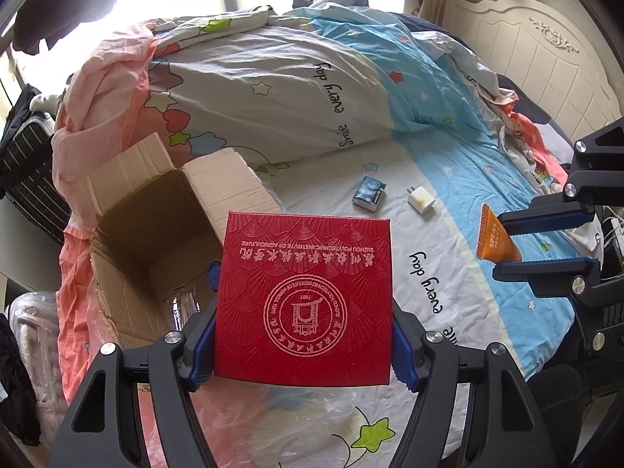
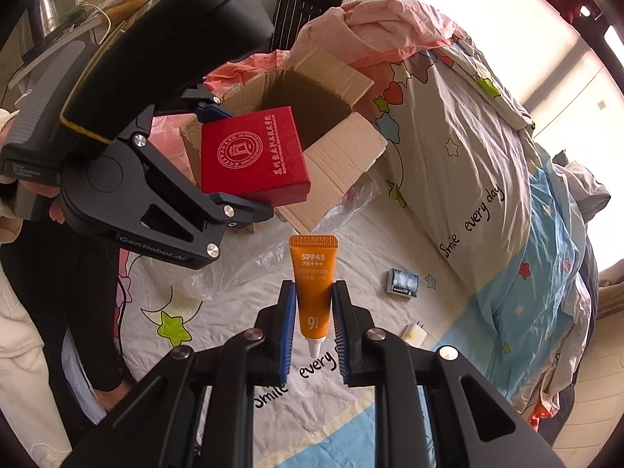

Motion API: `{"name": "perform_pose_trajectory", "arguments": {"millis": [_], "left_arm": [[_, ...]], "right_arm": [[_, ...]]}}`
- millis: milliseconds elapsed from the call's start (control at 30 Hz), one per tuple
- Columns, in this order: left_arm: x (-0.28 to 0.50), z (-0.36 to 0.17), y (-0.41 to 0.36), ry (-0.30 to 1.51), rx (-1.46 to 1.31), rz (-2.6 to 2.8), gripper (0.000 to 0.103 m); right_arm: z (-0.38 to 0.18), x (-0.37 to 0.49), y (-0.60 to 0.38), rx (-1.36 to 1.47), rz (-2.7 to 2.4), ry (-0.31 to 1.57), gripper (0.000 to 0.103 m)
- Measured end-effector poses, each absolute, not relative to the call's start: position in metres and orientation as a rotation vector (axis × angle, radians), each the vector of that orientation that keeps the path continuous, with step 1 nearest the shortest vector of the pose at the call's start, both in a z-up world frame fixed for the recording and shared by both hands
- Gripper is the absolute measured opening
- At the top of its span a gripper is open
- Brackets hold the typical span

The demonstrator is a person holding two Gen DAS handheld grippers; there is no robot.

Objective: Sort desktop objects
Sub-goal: 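Carry the red box and orange tube over the cardboard box with both tools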

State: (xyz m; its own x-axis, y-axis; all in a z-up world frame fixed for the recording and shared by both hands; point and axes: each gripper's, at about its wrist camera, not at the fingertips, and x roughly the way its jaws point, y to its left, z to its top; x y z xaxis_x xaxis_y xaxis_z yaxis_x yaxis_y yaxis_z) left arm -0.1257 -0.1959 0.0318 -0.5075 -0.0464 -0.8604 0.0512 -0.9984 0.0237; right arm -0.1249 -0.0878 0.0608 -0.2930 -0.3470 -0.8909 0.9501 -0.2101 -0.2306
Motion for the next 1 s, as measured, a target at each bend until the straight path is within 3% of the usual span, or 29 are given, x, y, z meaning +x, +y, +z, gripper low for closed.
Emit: {"name": "perform_pose_trajectory", "arguments": {"millis": [633, 1000], "left_arm": [[-0.127, 0.028, -0.304, 0.271, 1.43, -2.529, 0.072], [-0.141, 0.013, -0.335, 0.324, 1.413, -2.475, 0.072]], "right_arm": [[0.059, -0.133, -0.172, 0.816, -1.683, 0.918, 0.018], [0.042, -0.145, -0.214, 0.807, -1.658, 0.919, 0.018]]}}
